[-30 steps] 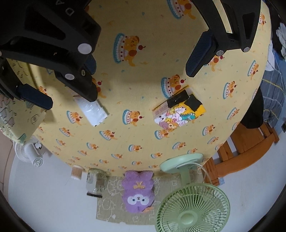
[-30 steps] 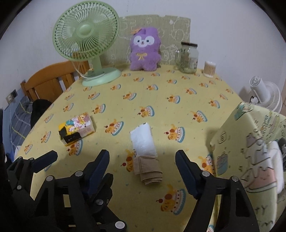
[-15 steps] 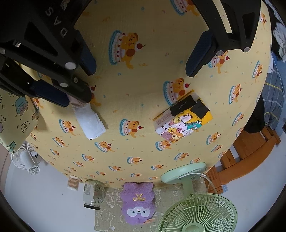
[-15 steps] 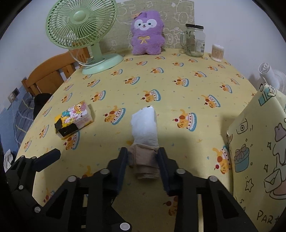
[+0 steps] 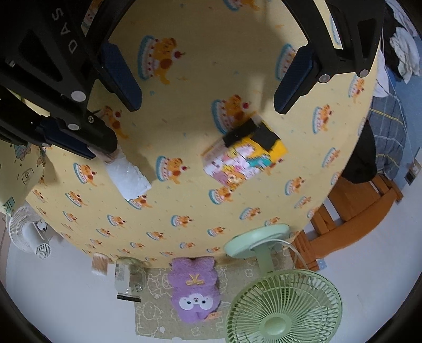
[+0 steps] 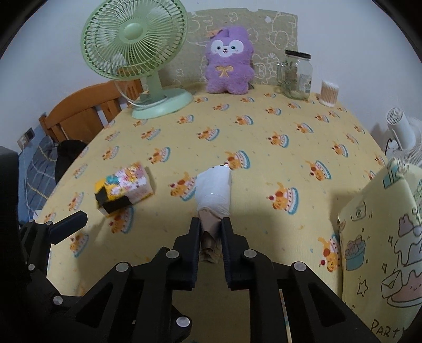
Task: Organize soft objects
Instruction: 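Reach the left tool to the colourful snack box while the right tool holds the roll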
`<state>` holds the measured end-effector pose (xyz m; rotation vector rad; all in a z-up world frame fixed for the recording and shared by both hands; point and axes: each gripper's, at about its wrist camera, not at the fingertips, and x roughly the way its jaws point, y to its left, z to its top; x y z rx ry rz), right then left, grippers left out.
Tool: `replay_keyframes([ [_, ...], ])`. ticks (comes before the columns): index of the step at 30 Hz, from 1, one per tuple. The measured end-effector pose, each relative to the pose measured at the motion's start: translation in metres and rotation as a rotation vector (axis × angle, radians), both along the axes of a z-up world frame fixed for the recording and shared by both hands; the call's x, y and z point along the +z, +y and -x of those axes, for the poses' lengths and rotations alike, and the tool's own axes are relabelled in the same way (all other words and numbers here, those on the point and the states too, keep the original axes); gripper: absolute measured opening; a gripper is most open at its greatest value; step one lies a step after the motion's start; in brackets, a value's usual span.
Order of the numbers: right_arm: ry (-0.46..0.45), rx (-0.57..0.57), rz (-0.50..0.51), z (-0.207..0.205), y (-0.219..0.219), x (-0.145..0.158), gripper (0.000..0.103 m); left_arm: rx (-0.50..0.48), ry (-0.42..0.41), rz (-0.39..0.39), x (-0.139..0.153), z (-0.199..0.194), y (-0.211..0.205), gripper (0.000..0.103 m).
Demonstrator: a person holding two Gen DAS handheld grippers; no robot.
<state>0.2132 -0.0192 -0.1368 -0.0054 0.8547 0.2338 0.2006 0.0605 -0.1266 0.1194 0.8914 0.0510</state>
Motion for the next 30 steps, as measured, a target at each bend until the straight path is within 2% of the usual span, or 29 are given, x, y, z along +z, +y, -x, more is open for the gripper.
replay_keyframes([
  [6, -0.015, 0.006, -0.009, -0.005, 0.01, 0.01, 0.018, 0.001, -0.02, -0.018, 0.009, -0.007, 0.01, 0.101],
  [13, -0.026, -0.001, -0.015, -0.017, 0.017, 0.018, 0.018, 0.001, -0.027, 0.002, 0.015, -0.02, 0.018, 0.101],
  [21, -0.011, 0.002, -0.024, -0.033, 0.025, 0.016, 0.018, 0.014, 0.007, 0.011, 0.01, -0.039, 0.028, 0.101],
  [30, 0.027, 0.004, -0.013, -0.046, 0.028, 0.001, 0.018, 0.039, 0.077, 0.027, -0.011, -0.056, 0.032, 0.101],
])
